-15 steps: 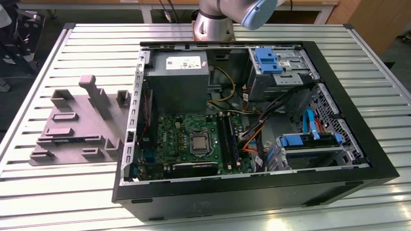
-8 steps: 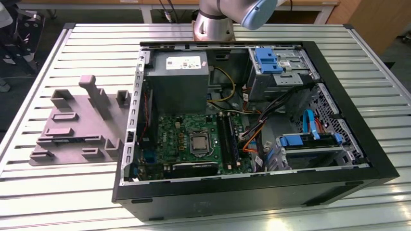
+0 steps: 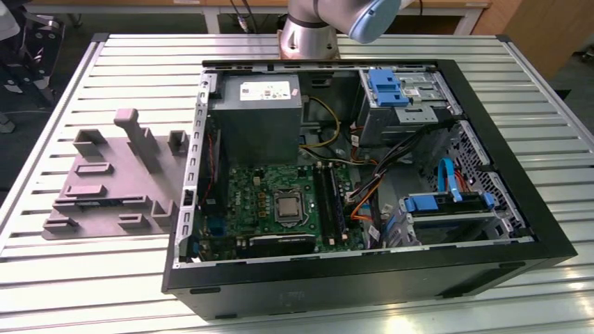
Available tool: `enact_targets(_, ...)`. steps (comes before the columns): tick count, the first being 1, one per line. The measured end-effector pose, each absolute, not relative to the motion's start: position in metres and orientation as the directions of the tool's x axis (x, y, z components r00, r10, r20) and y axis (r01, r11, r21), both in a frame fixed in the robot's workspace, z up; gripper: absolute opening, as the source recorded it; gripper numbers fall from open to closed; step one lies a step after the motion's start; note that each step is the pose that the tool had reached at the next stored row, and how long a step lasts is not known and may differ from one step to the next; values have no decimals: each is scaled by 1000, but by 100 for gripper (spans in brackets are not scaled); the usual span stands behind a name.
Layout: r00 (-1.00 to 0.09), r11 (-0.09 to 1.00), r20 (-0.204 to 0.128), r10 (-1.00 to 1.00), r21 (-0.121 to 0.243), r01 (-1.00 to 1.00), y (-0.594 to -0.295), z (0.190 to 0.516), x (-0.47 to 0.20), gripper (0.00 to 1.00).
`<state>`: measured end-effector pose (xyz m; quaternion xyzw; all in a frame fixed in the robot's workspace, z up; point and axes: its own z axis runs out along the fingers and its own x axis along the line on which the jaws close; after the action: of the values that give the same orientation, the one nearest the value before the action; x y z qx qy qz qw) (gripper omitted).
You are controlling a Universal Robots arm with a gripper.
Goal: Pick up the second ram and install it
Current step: 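Pick up the second ram and move it above second insertion slot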
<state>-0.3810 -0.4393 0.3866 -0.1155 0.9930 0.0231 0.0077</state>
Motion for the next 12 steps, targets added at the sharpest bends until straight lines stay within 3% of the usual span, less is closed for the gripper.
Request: enact_targets(12, -968, 968, -21, -248, 44, -249, -439, 387, -381, 11)
